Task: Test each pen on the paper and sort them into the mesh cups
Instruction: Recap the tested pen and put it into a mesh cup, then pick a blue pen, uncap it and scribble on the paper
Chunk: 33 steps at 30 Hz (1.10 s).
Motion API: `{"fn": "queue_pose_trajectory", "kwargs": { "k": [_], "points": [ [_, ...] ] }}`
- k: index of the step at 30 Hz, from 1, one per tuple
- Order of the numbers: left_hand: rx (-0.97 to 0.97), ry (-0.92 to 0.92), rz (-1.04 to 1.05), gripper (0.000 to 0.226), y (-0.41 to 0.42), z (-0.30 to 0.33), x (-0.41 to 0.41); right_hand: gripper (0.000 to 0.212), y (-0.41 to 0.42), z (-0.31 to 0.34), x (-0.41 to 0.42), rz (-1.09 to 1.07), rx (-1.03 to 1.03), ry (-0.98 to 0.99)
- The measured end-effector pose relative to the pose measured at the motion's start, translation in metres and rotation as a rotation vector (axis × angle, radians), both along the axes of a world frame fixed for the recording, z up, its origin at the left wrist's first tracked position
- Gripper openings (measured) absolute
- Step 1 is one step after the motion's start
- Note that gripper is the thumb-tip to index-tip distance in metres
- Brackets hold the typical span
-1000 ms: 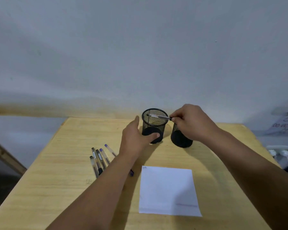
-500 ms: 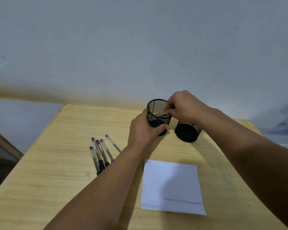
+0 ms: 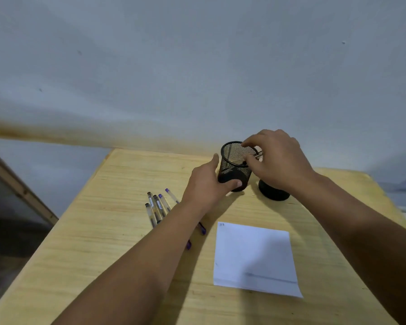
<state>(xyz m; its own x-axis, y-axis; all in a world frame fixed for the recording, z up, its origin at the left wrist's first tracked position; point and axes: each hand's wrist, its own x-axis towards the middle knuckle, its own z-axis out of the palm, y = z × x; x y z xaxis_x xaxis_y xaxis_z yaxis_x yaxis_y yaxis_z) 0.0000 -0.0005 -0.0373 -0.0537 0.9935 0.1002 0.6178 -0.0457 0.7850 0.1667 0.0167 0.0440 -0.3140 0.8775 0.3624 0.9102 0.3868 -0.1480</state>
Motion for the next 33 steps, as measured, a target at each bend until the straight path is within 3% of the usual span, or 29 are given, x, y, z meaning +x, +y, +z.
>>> {"fn": "queue_pose_trajectory", "kwargs": {
  "k": [4,7,13,20,24,28,33],
  "points": [
    [-0.031,0.06,-0.114,0.05,-0.019,0.002,-0.038,0.019,-0.034,-0.017,-0.009,0.071,-0.131,0.21],
    [-0.051,0.179,-0.202,0.031,-0.028,0.005,-0.071,0.016,-0.052,-0.038,-0.022,0.105,-0.242,0.241],
    [-0.105,0.461,-0.264,0.031,-0.031,0.013,-0.111,0.029,-0.069,-0.068,-0.057,0.107,-0.476,0.178],
    [-0.132,0.604,-0.33,0.022,-0.026,0.009,-0.12,0.028,-0.077,-0.082,-0.091,0.083,-0.484,0.108],
    [-0.06,0.65,-0.344,0.017,-0.025,0.009,-0.117,0.021,-0.077,-0.081,-0.092,0.062,-0.499,0.127],
    [0.072,0.695,-0.38,0.018,-0.031,0.014,-0.113,0.029,-0.082,-0.072,-0.079,0.037,-0.492,0.197],
    [0.3,0.631,-0.463,0.016,-0.047,0.031,-0.095,0.026,-0.092,-0.063,-0.046,0.025,-0.504,0.245]
  ]
}}
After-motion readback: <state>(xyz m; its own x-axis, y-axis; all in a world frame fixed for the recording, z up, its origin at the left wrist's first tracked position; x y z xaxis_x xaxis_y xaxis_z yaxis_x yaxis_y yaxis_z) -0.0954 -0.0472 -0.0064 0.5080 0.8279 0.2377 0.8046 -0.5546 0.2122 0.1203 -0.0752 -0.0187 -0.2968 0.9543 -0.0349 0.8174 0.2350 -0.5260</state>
